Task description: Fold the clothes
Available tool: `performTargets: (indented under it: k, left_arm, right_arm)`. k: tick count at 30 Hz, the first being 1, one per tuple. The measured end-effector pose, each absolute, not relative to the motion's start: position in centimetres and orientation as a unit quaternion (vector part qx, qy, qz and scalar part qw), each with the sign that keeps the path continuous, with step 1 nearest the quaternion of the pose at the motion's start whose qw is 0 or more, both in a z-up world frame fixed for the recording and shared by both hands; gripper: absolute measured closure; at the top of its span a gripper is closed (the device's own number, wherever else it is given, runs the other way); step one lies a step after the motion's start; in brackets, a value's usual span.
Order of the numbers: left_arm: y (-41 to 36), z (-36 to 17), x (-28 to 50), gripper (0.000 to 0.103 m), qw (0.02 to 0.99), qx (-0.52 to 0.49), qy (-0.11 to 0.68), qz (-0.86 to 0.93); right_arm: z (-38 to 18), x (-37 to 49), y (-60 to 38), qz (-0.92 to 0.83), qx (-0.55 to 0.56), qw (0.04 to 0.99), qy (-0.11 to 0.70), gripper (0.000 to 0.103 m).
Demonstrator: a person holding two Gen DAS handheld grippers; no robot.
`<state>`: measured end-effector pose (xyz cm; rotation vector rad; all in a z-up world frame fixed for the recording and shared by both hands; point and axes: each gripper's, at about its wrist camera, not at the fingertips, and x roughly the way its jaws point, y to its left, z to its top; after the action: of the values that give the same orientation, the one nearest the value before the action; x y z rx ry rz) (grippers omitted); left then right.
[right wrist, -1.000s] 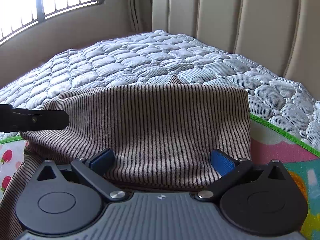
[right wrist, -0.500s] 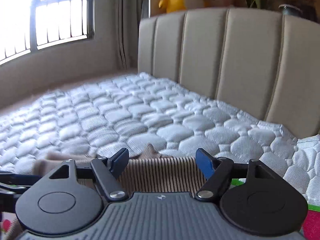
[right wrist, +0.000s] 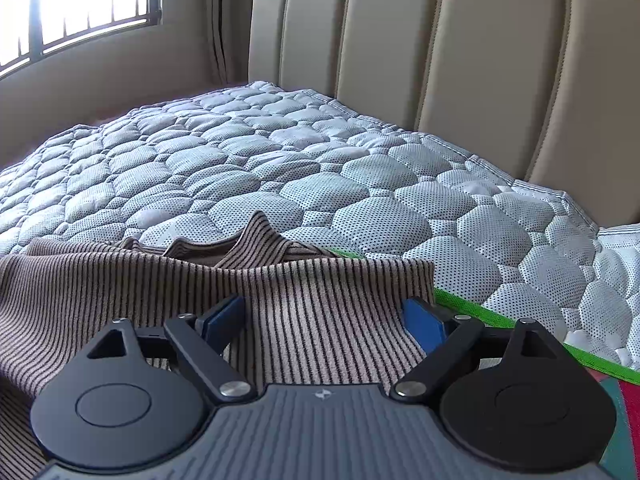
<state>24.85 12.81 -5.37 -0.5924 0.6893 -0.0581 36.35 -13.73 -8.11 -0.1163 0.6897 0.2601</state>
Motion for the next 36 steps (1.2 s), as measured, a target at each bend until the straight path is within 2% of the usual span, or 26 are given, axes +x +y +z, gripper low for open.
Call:
performTargets:
  k: [2, 4, 6, 10, 13, 17, 20, 22, 23, 24, 25, 26, 29, 36]
  left_arm:
    - [13.5, -6.0, 25.0, 0.010, 0.881, -0.302, 0.363, -0.029]
    - [14.0, -6.0, 24.9, 0.013, 0.873, -0.316, 0.371, -0.038]
    - [14.3, -5.8, 25.5, 0.016, 0.869, -0.317, 0.377, -0.050]
    - [14.2, -5.9, 27.9, 0.018, 0.873, -0.282, 0.389, -0.082]
    - [14.1, -7.3, 29.6, 0.019, 0.865, -0.283, 0.403, -0.093]
    - [14.3, -9.0, 30.9, 0.029, 0.854, -0.322, 0.396, -0.103]
    - [14.2, -9.1, 31.6, 0.035, 0.852, -0.337, 0.384, -0.113]
    - [13.8, -8.9, 32.0, 0.047, 0.856, -0.326, 0.382, -0.120]
    - [13.5, -8.7, 32.0, 0.052, 0.861, -0.315, 0.381, -0.122]
    - [13.2, -8.3, 31.8, 0.063, 0.866, -0.303, 0.378, -0.126]
    - [13.1, -7.8, 31.5, 0.071, 0.870, -0.295, 0.373, -0.131]
    - [13.0, -7.2, 31.0, 0.074, 0.873, -0.292, 0.366, -0.137]
    - [12.7, -4.6, 28.7, 0.075, 0.878, -0.284, 0.346, -0.168]
    - [9.4, 0.2, 20.4, 0.075, 0.896, -0.158, 0.361, -0.205]
  right_arm:
    - [-6.3, 35.7, -15.1, 0.138, -0.037, 0.932, 0.333, 0.026]
    - [-4.2, 34.9, -17.3, 0.146, -0.014, 0.934, 0.325, 0.027]
    - [-2.9, 35.0, -20.4, 0.148, 0.018, 0.927, 0.344, 0.034]
    - [-3.5, 37.0, -25.5, 0.170, 0.087, 0.892, 0.410, 0.034]
    - [-5.5, 38.6, -26.4, 0.173, 0.105, 0.881, 0.427, 0.034]
    - [-7.9, 40.8, -24.5, 0.224, 0.131, 0.865, 0.429, 0.034]
    - [-6.2, 39.4, -23.8, 0.246, 0.108, 0.868, 0.418, 0.034]
    - [-5.2, 38.6, -23.4, 0.261, 0.093, 0.869, 0.411, 0.038]
    - [-4.6, 38.1, -23.2, 0.268, 0.085, 0.869, 0.407, 0.050]
    - [-4.1, 37.7, -23.0, 0.275, 0.077, 0.869, 0.403, 0.063]
    - [-3.6, 37.2, -22.8, 0.282, 0.069, 0.869, 0.400, 0.064]
    - [-3.0, 36.8, -22.6, 0.289, 0.061, 0.869, 0.396, 0.067]
    - [-1.4, 35.4, -22.0, 0.311, 0.038, 0.869, 0.384, 0.071]
    - [1.9, 29.5, -22.1, 0.343, -0.024, 0.865, 0.366, 0.072]
